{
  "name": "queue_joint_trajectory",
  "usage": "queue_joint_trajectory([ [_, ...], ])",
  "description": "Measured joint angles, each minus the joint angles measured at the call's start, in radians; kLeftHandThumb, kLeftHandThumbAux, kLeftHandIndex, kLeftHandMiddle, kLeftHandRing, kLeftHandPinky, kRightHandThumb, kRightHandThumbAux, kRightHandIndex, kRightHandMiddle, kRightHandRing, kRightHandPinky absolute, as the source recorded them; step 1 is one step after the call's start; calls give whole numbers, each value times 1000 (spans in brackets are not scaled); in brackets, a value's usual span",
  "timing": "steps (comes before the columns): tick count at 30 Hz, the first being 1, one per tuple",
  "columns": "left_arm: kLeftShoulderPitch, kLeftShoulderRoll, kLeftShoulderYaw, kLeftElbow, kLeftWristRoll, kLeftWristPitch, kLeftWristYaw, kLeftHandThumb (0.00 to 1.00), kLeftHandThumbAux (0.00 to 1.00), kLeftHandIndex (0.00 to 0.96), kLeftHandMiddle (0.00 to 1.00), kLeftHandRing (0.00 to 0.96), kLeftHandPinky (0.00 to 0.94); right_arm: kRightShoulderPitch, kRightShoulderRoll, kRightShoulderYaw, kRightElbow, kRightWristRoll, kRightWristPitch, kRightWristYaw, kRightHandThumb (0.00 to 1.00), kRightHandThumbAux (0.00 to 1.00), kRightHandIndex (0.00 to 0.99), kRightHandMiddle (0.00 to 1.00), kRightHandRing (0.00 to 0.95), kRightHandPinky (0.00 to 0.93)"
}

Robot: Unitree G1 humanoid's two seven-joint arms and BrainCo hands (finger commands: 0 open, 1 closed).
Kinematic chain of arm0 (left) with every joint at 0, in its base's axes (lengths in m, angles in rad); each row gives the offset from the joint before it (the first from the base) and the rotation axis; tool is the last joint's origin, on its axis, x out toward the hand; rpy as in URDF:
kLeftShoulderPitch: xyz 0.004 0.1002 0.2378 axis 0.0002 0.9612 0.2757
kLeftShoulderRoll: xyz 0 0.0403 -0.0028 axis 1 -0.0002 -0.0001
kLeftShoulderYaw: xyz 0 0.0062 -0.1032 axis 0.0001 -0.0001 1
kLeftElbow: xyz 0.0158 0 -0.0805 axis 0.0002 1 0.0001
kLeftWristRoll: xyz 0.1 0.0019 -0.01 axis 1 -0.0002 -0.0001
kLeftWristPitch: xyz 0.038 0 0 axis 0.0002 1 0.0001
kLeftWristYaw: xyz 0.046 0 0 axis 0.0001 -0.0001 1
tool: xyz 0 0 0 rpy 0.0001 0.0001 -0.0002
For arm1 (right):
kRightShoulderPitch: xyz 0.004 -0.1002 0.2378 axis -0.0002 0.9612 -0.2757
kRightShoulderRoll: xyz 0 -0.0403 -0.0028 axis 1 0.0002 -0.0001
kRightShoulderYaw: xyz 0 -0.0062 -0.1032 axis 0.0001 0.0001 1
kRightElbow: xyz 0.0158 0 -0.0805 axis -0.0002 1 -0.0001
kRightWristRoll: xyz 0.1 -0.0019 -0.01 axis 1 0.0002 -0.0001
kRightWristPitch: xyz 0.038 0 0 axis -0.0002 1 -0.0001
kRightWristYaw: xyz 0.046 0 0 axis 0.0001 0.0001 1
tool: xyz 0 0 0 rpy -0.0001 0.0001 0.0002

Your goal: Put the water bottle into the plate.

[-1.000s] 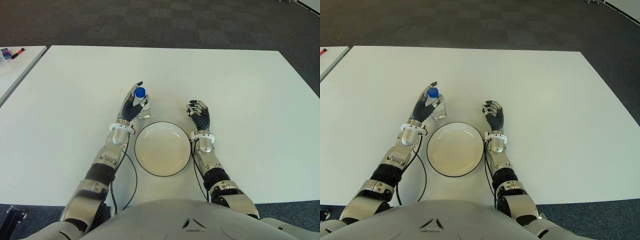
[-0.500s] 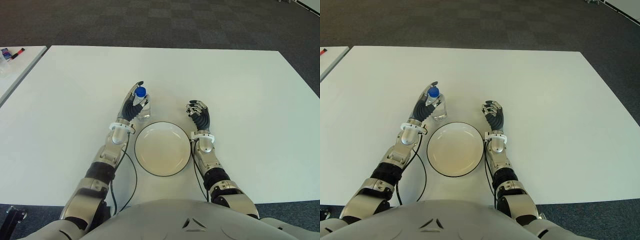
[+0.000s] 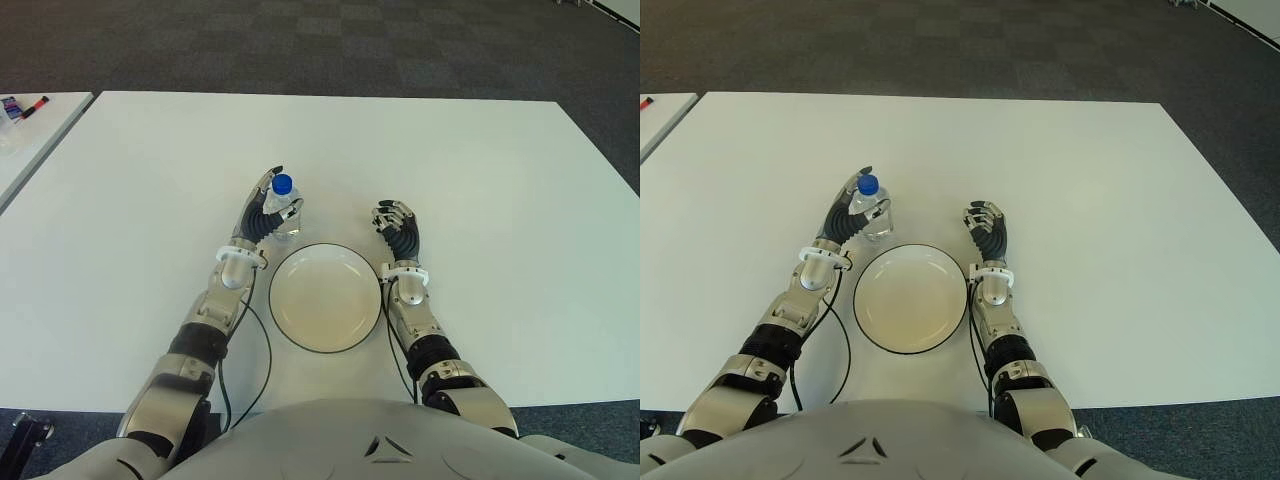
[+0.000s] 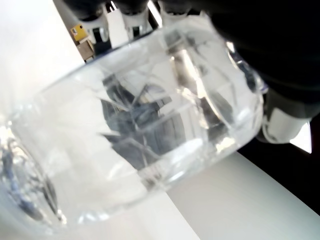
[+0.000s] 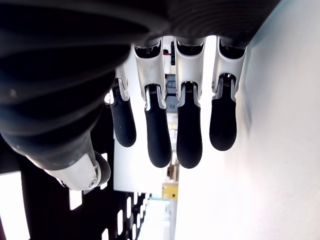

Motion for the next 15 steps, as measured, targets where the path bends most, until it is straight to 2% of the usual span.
queue_joint_trajectory([
  [7,1,12,-2,18,4,12,-8,156,544,0,0,7,49,-2,0,-1,2,0,0,0,942,669,356,485,519,541],
  [15,1,12,-4,18,4,26,-17,39,576,0,0,0,13,-2,0,-1,2,0,0,0,942,669,357,485,518,541],
])
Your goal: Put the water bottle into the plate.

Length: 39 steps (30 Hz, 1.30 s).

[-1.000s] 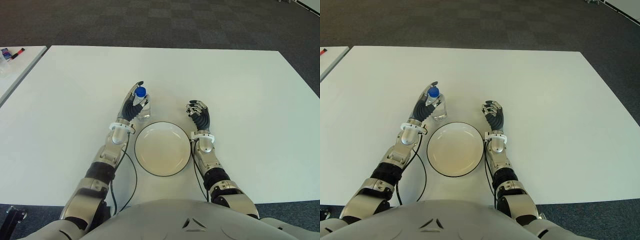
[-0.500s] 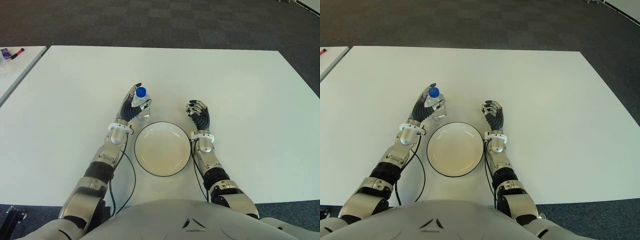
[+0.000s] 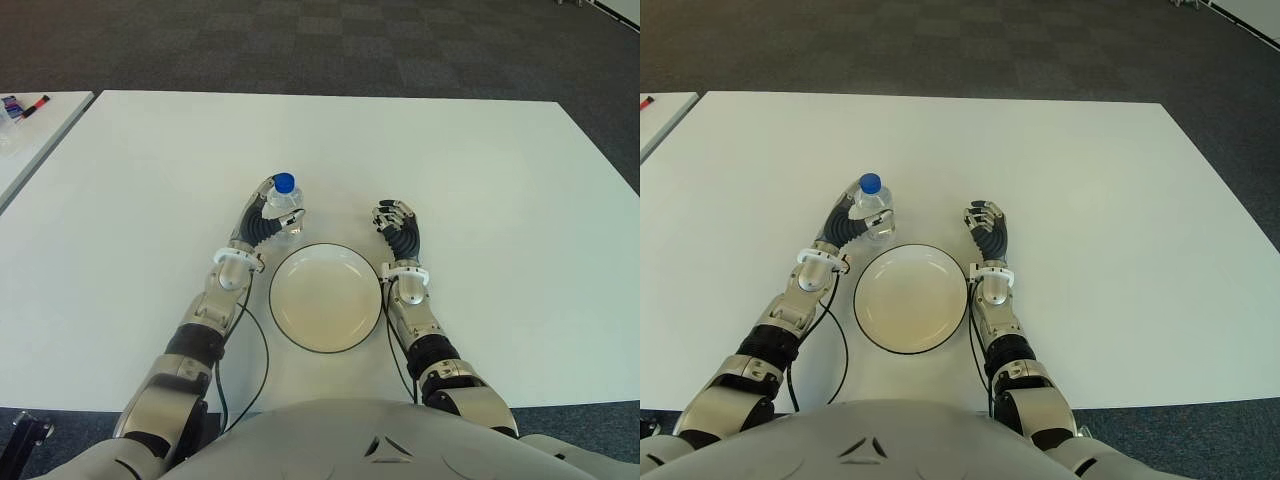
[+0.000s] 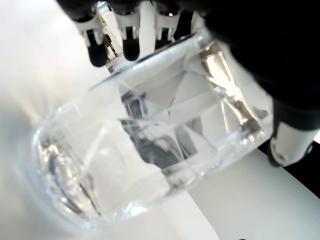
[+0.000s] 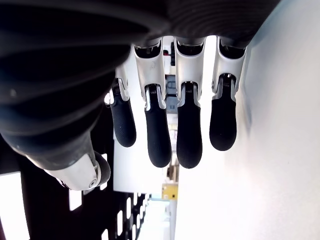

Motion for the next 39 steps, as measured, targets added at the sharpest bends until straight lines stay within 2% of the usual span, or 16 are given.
queue_joint_trajectory([
  [7,0,4,-6,0,5,0,-3,2,572,0,0,0,0,0,0,0,0,0,0,0,942,669,357,485,518,542],
  [39,0,13,-26,12,13,-12,-1,0,560,0,0,0,0,-2,0,0,3,-1,0,-1,942,669,357,486,516,539],
])
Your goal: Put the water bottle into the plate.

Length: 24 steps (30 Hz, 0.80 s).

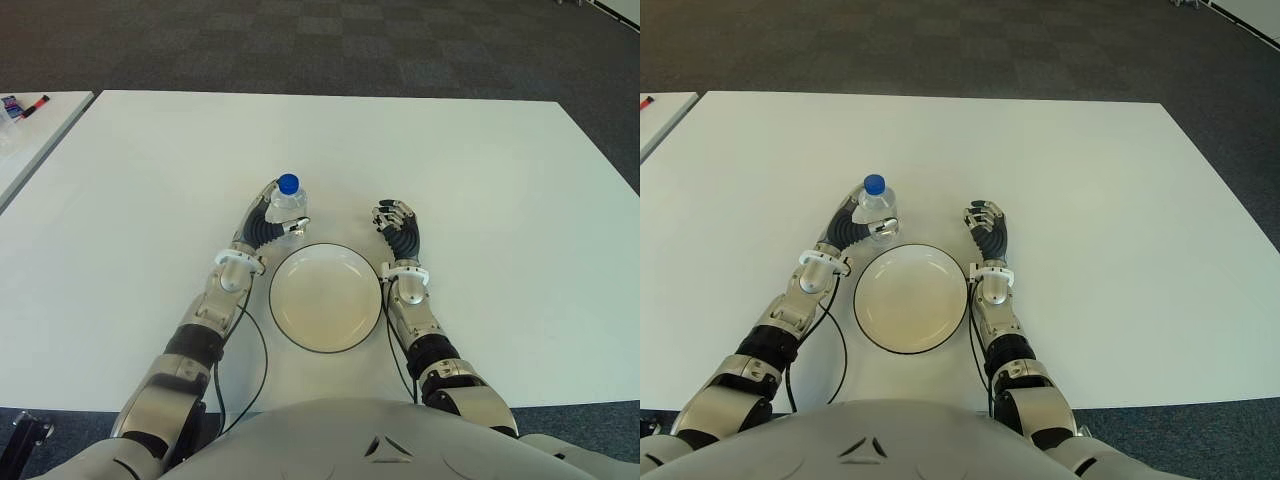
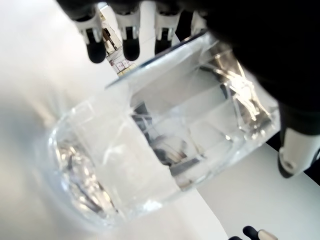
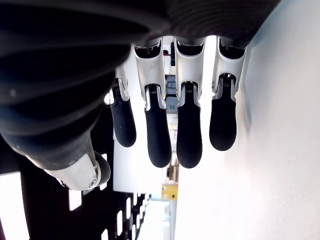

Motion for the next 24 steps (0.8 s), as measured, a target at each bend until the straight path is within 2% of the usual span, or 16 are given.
queue_joint_trajectory([
  [24,-2,-1,1,21,-15,-3,0,0,626,0,0,0,0,-1,0,-1,2,1,0,1,942,669,358,486,516,537],
])
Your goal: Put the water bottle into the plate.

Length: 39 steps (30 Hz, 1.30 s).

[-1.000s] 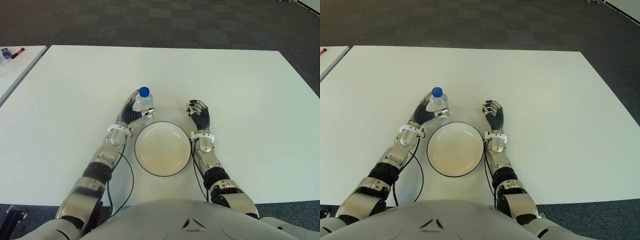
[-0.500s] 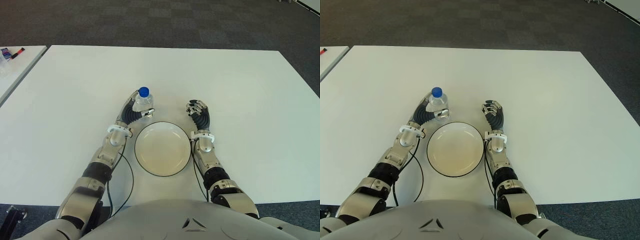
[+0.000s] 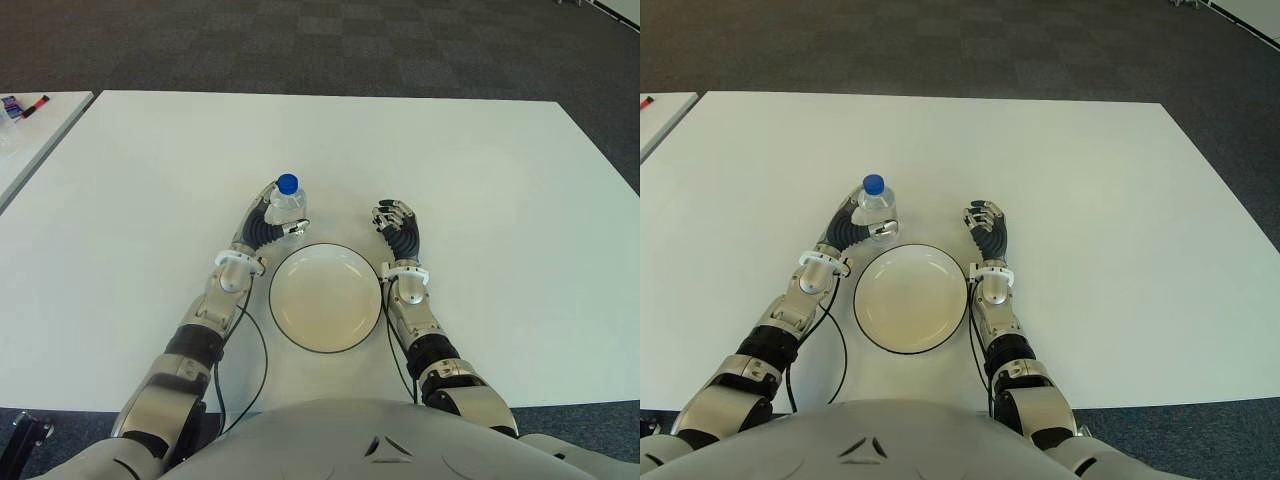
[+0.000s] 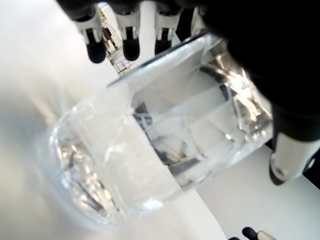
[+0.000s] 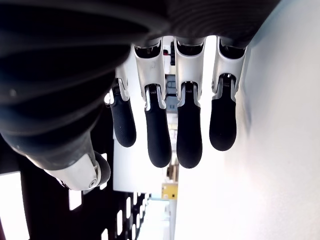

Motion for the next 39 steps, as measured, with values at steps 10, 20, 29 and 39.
queue_joint_trajectory([
  [10,-31,2,-6,77,21,5,10,0,622,0,0,0,9,-2,0,-2,5,0,-4,3,942,668,359,486,514,534],
  [20,-41,5,-10,106,53,4,41,0,631,0,0,0,25,-3,0,-4,6,7,-8,8,942,668,361,486,512,533],
  [29,-43,9,-15,121,76,2,63,0,630,0,0,1,40,-3,0,-5,6,11,-9,13,942,668,361,484,512,535],
  [39,-48,14,-20,135,95,2,72,0,638,0,0,7,44,-3,0,-4,7,11,-10,12,942,668,362,485,511,528],
])
